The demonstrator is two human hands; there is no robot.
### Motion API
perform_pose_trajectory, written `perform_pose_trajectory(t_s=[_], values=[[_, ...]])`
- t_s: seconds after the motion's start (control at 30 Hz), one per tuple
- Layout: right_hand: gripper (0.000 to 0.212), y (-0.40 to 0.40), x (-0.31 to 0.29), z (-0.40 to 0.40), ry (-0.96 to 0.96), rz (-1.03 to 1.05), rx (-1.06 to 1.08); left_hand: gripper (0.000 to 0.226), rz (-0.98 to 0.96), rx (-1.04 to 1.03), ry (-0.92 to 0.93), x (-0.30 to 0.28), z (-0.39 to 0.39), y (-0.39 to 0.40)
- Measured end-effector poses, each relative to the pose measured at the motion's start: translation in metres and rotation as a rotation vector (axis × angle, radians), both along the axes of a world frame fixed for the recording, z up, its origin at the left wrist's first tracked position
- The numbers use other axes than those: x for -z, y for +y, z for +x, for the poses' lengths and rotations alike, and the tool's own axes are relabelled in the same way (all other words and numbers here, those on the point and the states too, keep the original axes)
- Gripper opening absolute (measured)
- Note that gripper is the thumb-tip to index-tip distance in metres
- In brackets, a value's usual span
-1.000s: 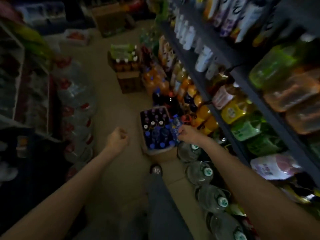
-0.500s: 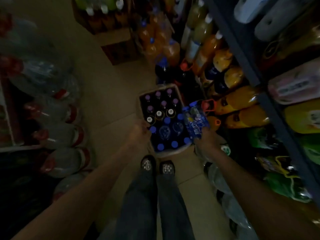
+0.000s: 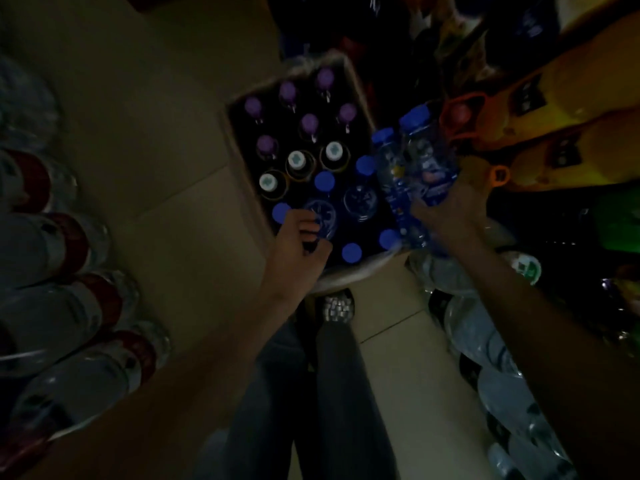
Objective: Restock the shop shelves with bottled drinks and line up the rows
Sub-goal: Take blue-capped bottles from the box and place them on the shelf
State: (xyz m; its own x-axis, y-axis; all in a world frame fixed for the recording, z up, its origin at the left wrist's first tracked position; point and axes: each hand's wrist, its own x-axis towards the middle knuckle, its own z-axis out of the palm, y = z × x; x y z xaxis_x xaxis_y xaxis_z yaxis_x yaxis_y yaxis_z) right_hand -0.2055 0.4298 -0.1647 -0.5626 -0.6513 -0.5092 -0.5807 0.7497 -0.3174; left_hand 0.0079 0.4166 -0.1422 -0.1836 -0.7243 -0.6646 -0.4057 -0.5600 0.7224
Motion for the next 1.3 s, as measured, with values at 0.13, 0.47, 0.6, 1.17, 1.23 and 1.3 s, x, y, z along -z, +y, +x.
perform_pose_trajectory(t_s=[0.13, 0.47, 0.6, 1.17, 1.23, 1.3], values=[[0.059, 0.023, -0.046, 0.038, -0.458, -0.114, -0.027, 0.047, 0.348, -0.01, 0.16, -0.034, -0.024, -0.011], [0.052, -0.025, 0.005, 0.003, -0.448, -0.081, 0.055, 0.013, 0.355, -0.316, 0.094, -0.014, 0.037, -0.015], [0.093, -0.017, 0.087, 0.01, -0.17, 0.244, -0.003, 0.031, 0.389, -0.291, 0.06, 0.012, 0.063, -0.006], [0.031, 0.066, -0.275, 0.04, -1.06, -0.388, 0.534, 0.021, 0.198, -0.039, 0.096, -0.248, 0.027, 0.026], [0.03, 0.095, -0.344, 0.034, -1.064, -0.524, 0.539, 0.013, 0.16, 0.053, 0.128, -0.3, 0.014, 0.041], [0.032, 0.129, -0.409, 0.027, -1.03, -0.635, 0.553, 0.006, 0.111, 0.115, 0.204, -0.348, 0.001, 0.06]])
